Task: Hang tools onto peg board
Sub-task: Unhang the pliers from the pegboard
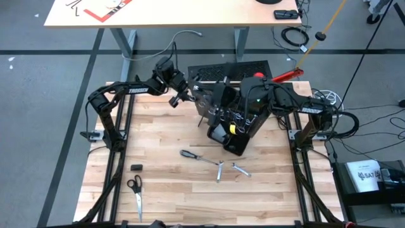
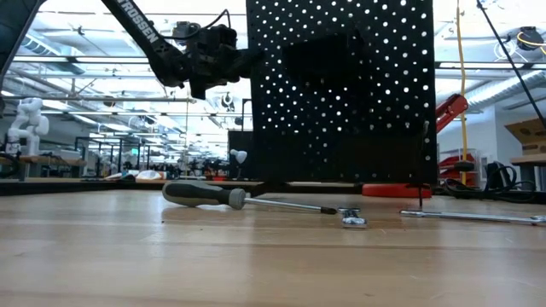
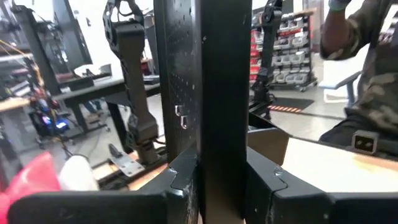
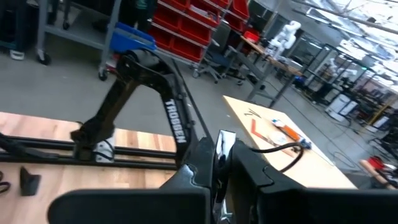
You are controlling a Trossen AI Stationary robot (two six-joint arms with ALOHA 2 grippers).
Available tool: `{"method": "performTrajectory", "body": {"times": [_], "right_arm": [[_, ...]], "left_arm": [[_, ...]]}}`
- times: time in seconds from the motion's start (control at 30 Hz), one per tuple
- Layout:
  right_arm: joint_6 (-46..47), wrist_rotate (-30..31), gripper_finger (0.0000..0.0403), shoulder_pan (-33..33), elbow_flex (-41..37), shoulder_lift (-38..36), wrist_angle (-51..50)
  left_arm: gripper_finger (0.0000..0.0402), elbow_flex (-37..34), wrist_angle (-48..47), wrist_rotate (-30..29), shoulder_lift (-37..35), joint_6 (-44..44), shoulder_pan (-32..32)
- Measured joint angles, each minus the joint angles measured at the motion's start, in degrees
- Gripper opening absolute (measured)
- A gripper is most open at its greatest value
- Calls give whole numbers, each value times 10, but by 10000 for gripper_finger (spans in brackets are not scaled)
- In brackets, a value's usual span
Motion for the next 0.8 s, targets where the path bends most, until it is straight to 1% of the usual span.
{"method": "performTrajectory", "body": {"times": [0.2, 0.63, 0.8], "right_arm": [[16, -6, 13, 3, -1, 1, -1], [74, -2, 13, 10, -1, 1, -7], [75, -2, 13, 13, -1, 1, -11]], "left_arm": [[83, 0, 17, -2, 0, 23, 1], [83, 2, 14, 16, 0, 41, 4], [83, 2, 13, 25, 0, 49, 3]]}}
